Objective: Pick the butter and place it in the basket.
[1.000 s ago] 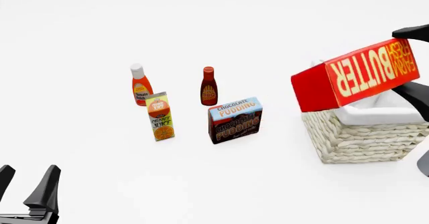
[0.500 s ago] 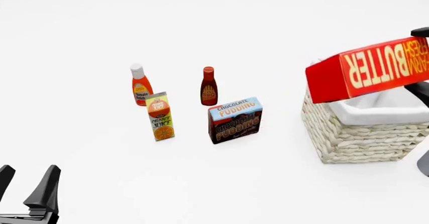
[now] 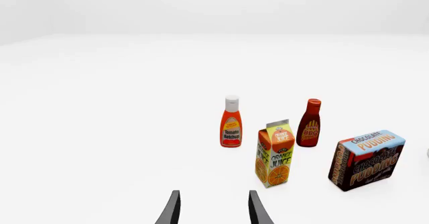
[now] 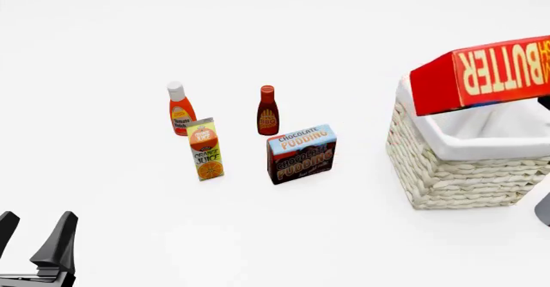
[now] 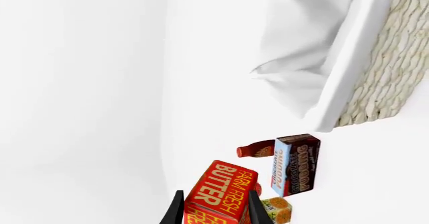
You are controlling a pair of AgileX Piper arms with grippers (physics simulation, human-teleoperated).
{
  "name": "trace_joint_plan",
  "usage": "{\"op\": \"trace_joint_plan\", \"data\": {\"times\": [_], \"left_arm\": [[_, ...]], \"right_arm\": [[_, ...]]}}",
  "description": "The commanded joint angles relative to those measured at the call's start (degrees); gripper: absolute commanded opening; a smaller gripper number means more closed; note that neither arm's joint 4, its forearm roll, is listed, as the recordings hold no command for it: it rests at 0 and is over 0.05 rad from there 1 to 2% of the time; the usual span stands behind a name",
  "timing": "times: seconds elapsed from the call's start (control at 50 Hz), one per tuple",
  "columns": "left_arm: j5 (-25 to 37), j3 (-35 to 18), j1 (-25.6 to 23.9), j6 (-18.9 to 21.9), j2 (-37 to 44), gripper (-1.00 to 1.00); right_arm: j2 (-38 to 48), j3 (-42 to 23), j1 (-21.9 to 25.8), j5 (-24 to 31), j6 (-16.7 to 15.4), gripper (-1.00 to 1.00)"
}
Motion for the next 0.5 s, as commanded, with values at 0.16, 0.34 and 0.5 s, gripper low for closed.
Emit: {"op": "trace_joint_plan", "data": {"times": [0.16, 0.34, 0.5], "left_arm": [[0.00, 0.00, 0.00, 0.00, 0.00, 1.00], [0.00, 0.00, 0.00, 0.00, 0.00, 1.00], [0.00, 0.00, 0.00, 0.00, 0.00, 1.00]], "right_arm": [[1.20, -0.77, -3.81, -1.58, 1.28, -1.00], [2.64, -2.11, -5.89, -1.80, 1.01, -1.00], [3.85, -2.62, -7.50, -2.78, 0.75, -1.00]]}}
